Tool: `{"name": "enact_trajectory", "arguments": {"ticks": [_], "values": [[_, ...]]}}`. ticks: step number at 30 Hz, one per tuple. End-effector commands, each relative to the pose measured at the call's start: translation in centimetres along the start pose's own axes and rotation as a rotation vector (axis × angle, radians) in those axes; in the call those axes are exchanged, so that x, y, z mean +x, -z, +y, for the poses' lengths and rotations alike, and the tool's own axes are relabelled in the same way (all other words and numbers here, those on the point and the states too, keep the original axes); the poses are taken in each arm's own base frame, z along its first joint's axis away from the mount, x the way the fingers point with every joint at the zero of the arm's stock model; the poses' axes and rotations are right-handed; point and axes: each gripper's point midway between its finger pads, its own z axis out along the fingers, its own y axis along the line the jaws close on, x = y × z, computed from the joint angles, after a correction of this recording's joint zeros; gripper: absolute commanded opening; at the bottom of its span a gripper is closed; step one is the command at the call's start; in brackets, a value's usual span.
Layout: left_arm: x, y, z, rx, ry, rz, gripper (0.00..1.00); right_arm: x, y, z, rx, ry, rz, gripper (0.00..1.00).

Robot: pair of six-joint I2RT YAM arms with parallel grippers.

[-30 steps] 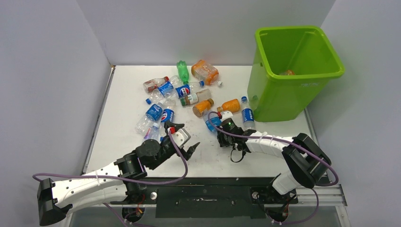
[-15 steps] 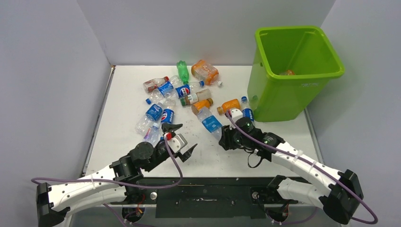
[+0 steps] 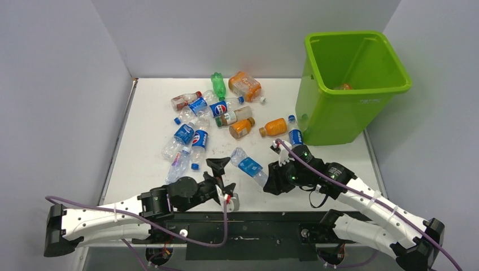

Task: Put the plastic bottles in the bin
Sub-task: Pick up the plastic bottle at the center of the board.

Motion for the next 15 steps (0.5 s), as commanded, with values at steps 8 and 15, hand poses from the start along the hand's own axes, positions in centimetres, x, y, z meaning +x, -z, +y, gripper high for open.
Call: {"name": "enact_trajectory", "arguments": {"ticks": [8, 15], "values": [[-0.4, -2.2, 1.0, 0.066, -0.383, 0.112, 0.97, -1.7, 2.3, 3.8, -0.132, 0.040, -0.026, 0.05], [-1.2, -3.8, 1.0, 0.083, -0.414, 0.111, 0.86, -1.4, 2.5, 3.8, -0.135, 0.046, -0.027, 0.05]]}}
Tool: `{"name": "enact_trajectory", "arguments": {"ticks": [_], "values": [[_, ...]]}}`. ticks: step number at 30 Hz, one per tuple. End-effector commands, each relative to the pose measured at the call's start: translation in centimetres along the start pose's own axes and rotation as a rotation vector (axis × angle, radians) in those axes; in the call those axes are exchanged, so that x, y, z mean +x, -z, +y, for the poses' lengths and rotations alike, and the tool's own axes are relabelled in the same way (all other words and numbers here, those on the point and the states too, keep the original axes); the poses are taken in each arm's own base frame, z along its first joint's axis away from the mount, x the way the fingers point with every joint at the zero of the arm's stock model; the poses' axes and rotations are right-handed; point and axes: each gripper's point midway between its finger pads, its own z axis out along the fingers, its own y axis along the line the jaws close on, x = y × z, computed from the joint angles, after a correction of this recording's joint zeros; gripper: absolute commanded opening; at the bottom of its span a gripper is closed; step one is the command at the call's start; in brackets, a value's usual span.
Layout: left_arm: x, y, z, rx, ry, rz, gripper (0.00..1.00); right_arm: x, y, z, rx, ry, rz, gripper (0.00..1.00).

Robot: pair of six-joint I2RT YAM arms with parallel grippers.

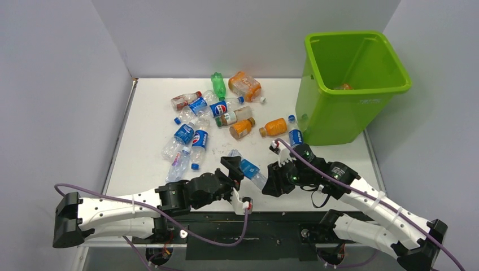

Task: Put the plastic bottles in the bin
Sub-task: Pick up the plastic bottle at the center of the board.

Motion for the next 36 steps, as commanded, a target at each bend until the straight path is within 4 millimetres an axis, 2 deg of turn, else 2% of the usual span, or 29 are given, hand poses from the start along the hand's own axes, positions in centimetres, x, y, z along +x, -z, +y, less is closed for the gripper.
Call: {"name": "enact_trajectory", "arguments": {"ticks": [1, 6, 9, 16, 17, 18, 20, 21, 24, 26, 28, 31, 36], "values": [[-1.6, -0.2, 3.0, -0.061, -0.019, -0.033, 0.84, -1.3, 1.0, 1.4, -0.044, 0.029, -0.054, 0.05], [-1.8, -0.4, 2.2, -0.023, -0.021, -0.039, 0.73, -1.5, 1.4, 1.8, -0.060, 0.038, -0.074, 0.05], [-1.9, -0.5, 2.0, -0.016, -0.018, -0.046, 0.55, -1.5, 1.4, 2.2, -0.082, 0.033, -0.078, 0.05], [-1.7, -1.0, 1.3, 0.010, -0.037, -0.036, 0.21, -1.8, 1.5, 3.2, -0.122, 0.037, -0.081, 0.05], [-1.7, -1.0, 1.2, 0.012, -0.035, -0.036, 0.16, -1.9, 1.5, 3.2, -0.122, 0.037, -0.085, 0.09], [-1.6, -1.0, 1.1, 0.014, -0.033, -0.035, 0.12, -2.0, 1.5, 3.2, -0.120, 0.036, -0.088, 0.21], [-1.5, -1.0, 1.0, 0.009, -0.022, -0.031, 0.00, -2.5, 1.7, 3.5, -0.123, 0.038, -0.103, 0.59], [-1.4, -0.9, 1.0, 0.004, -0.008, -0.030, 0.00, -2.9, 1.9, 3.6, -0.122, 0.040, -0.118, 0.71], [-1.1, -0.4, 0.9, -0.008, 0.030, -0.031, 0.00, -4.5, 2.9, 4.6, -0.145, 0.062, -0.182, 0.98], [-0.9, 0.1, 0.9, -0.021, 0.074, -0.030, 0.00, -5.9, 3.6, 5.3, -0.156, 0.078, -0.232, 0.91], [-0.7, 0.7, 1.0, -0.040, 0.148, -0.028, 0.00, -7.6, 4.5, 5.7, -0.148, 0.073, -0.301, 0.90], [-0.9, 1.7, 1.6, -0.081, 0.376, -0.048, 0.00, -10.4, 6.6, 5.7, -0.117, 0.073, -0.477, 0.90], [-2.7, 3.0, 2.0, -0.047, 0.753, -0.121, 0.00, -13.8, 11.6, 6.1, -0.140, 0.101, -0.837, 0.90]]}}
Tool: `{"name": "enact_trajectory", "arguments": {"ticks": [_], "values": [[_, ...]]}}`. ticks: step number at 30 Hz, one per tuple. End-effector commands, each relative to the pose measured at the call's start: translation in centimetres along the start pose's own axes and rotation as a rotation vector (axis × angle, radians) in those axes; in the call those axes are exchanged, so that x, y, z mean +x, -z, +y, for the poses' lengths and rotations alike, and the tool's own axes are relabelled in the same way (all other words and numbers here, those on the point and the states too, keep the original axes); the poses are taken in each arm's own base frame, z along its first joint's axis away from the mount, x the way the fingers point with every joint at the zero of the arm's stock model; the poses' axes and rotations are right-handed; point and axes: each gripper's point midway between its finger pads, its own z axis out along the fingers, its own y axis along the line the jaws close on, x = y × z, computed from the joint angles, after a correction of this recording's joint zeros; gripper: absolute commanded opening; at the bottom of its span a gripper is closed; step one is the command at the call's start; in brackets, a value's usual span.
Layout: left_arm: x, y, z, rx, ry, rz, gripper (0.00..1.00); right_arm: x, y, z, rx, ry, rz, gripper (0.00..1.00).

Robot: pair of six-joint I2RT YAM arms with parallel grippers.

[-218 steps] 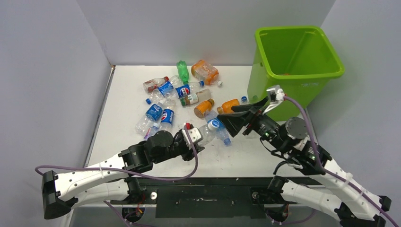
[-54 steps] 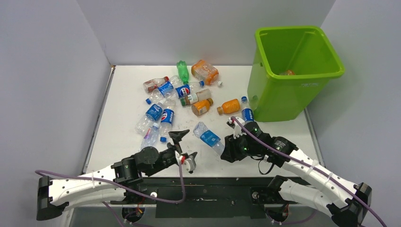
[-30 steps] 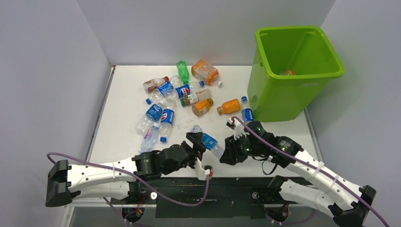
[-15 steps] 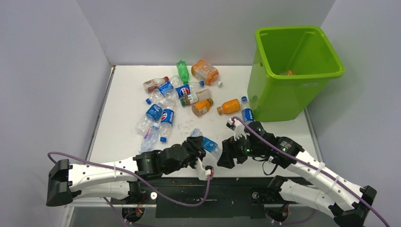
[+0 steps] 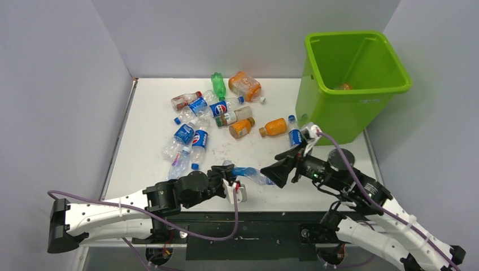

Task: Put the plastic bottles in the bin
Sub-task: Pick up the plastic bottle at the center of the board.

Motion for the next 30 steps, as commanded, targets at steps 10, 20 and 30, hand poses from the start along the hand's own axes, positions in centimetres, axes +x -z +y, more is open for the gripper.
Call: {"name": "enact_trajectory", "arguments": {"ticks": [10, 20, 30], "values": [[-4.1, 2.0, 5.1, -0.017, 0.991, -0.295, 0.00, -9.9, 1.8, 0.7, -0.012, 0.005, -0.543, 0.90], [-3.9, 1.2, 5.2, 0.034, 1.047, -0.303, 0.00, -11.0, -1.6, 2.1, -0.120, -0.010, -0.577, 0.90], [-3.8, 1.2, 5.2, 0.028, 1.043, -0.307, 0.00, -11.5, -4.9, 1.8, -0.045, 0.023, -0.519, 0.91]]}}
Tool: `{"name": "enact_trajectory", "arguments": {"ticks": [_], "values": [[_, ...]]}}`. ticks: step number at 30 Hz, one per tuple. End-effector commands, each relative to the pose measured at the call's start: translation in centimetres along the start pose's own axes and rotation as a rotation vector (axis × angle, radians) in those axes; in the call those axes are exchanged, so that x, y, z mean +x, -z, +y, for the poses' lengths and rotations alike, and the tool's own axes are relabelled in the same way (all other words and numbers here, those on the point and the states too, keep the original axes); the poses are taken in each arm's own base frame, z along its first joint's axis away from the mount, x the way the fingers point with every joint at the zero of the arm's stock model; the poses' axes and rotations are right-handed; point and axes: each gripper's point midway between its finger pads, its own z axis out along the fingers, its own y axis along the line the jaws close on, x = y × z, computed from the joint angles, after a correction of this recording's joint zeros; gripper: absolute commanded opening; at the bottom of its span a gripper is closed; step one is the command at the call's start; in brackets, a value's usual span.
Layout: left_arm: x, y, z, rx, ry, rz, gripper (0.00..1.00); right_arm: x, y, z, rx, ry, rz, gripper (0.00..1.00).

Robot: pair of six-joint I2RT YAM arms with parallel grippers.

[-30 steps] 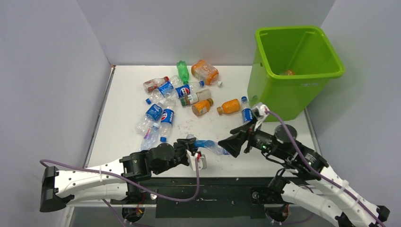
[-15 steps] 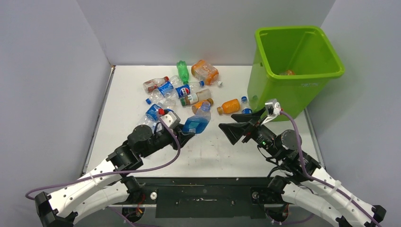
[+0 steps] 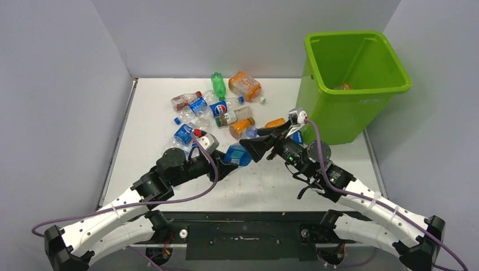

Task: Put the plastic bottles in the bin
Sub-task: Pick up the plastic bottle at the center of the board.

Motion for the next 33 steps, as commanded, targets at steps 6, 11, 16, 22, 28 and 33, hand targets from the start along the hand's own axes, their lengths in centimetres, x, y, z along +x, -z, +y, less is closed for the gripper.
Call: {"name": "enact_trajectory", "arguments": {"ticks": [6, 11, 16, 22, 28, 33], "values": [[-2.0, 0.1, -0.9, 0.041, -0.006, -0.077, 0.00, -3.4, -1.1, 2.4, -0.042, 0.027, -0.099, 0.98], [-1.9, 0.0, -1.0, 0.044, -0.008, -0.076, 0.00, -3.1, -1.7, 2.8, -0.052, 0.039, -0.067, 0.79], [-2.5, 0.3, -1.1, 0.047, -0.030, -0.115, 0.01, -2.3, -1.6, 3.2, -0.065, 0.046, -0.026, 0.32], [-3.4, 1.4, -1.1, 0.046, -0.092, -0.199, 0.67, -2.0, -0.9, 3.3, -0.060, 0.039, 0.002, 0.05], [-5.0, 3.4, -0.6, 0.001, -0.156, -0.336, 0.96, -6.5, 0.2, 3.2, 0.038, 0.184, -0.024, 0.05], [-5.9, 4.6, 0.3, -0.063, -0.182, -0.378, 0.96, -17.5, 2.7, 5.2, 0.139, 0.323, -0.219, 0.05]]}}
